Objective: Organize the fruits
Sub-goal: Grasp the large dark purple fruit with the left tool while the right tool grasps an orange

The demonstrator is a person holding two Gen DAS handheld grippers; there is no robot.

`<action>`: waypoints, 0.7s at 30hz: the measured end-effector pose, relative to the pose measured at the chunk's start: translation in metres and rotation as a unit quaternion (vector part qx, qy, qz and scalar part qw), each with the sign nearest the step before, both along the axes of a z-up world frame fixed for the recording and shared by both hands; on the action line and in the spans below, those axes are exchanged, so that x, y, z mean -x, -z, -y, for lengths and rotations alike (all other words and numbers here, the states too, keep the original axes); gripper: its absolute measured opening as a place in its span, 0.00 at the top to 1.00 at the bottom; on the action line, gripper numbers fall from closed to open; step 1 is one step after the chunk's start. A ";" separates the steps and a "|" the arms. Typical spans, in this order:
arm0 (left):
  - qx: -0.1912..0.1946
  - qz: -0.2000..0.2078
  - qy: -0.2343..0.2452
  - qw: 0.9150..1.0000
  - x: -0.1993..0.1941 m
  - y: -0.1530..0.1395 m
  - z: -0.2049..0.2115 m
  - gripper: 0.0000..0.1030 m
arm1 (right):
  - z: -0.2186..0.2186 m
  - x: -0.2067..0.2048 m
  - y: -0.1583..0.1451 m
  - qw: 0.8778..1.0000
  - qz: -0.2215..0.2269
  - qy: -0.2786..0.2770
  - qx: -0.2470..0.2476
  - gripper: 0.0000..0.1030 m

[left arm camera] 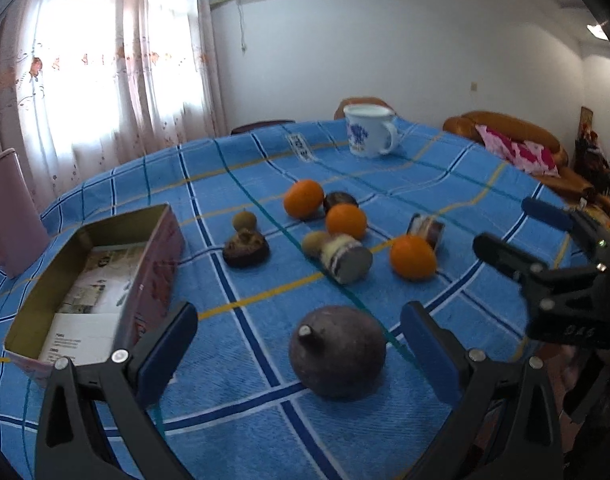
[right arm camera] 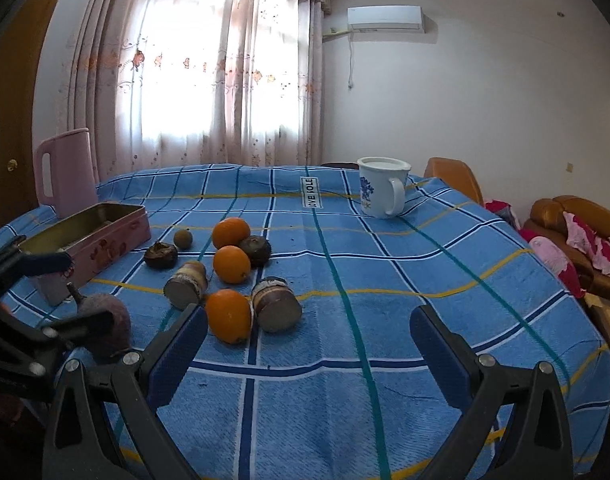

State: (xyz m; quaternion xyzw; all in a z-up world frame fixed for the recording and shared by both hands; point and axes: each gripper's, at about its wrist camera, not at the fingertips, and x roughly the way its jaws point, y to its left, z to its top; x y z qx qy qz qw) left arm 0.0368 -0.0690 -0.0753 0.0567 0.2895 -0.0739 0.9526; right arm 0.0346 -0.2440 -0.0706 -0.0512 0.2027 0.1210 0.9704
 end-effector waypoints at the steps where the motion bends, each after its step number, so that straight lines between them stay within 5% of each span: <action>1: -0.002 -0.004 0.002 1.000 -0.001 0.003 0.001 0.00 | -0.001 -0.001 0.001 1.000 -0.002 -0.003 -0.001 0.01; 7: -0.006 -0.018 0.014 1.000 -0.004 0.009 0.004 0.00 | -0.019 -0.006 0.003 0.999 -0.007 -0.032 0.004 0.02; 17: 0.016 -0.057 0.009 0.998 -0.012 0.013 -0.006 0.00 | -0.059 -0.030 0.010 0.992 -0.055 -0.090 0.065 0.50; 21: 0.013 -0.062 0.016 0.998 -0.012 0.015 -0.005 0.00 | -0.064 -0.044 0.023 0.988 -0.090 -0.089 0.084 0.59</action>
